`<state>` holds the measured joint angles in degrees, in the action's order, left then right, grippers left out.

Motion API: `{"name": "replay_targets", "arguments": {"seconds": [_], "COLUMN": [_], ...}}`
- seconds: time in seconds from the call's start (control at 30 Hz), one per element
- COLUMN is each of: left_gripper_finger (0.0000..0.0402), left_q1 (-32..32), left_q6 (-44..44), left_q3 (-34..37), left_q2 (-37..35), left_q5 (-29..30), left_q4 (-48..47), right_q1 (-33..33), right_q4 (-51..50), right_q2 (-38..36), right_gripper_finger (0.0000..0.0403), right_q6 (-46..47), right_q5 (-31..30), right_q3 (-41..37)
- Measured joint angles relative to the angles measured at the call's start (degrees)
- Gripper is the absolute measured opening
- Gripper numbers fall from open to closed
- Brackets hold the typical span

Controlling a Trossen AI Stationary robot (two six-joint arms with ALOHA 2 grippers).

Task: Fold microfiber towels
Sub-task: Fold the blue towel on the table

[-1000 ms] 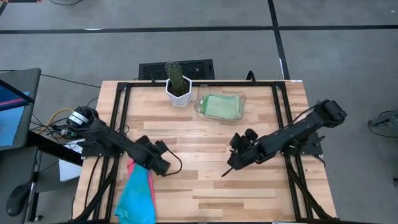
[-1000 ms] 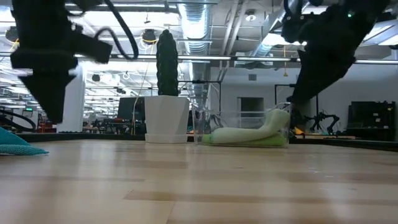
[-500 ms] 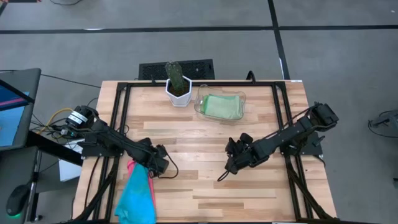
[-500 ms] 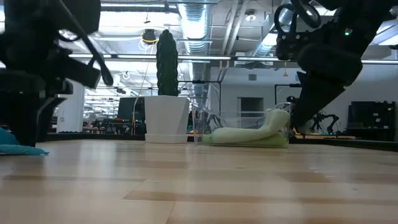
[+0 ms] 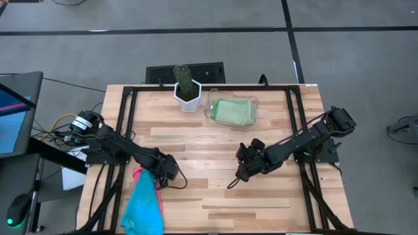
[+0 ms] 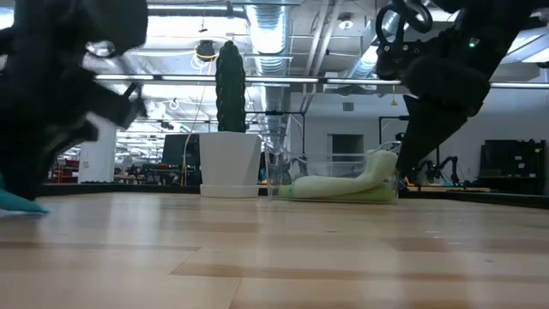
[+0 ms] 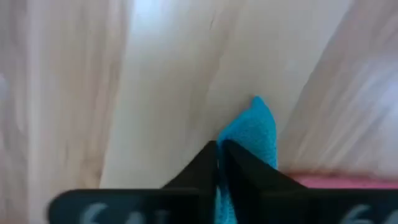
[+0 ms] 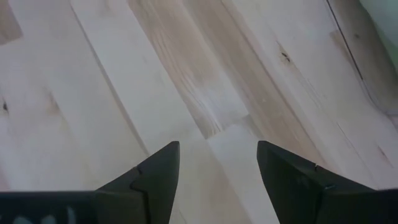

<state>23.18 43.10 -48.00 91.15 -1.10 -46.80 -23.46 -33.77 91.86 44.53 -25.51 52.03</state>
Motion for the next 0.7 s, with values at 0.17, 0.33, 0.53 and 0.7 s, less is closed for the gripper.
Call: {"name": "replay_targets", "arguments": {"seconds": [0.17,0.33,0.53,0.7], "left_gripper_finger": [0.0003,0.0002,0.0001,0.0], "left_q1": [-0.11,-0.09,-0.11,-0.11], "left_q6": [-0.66,-2.03,-4.25,-4.83], "left_q3": [-7.63,-19.56,-36.91,-48.27], "left_q2": [0.0,0.0,-0.05,-0.09], "left_q5": [3.5,11.07,19.03,22.94], "left_q4": [-1.5,-8.69,-21.79,-29.26], "right_q1": [0.34,0.74,0.72,0.87], "right_q4": [3.41,15.84,31.73,45.97], "right_q2": [0.02,0.02,0.02,0.02], "right_gripper_finger": [0.024,0.024,0.024,0.024], "right_q6": [-0.04,-5.59,-16.89,-24.32], "right_q5": [-0.08,-0.1,-0.08,-0.08], "right_q3": [0.0,0.0,0.0,0.0]}}
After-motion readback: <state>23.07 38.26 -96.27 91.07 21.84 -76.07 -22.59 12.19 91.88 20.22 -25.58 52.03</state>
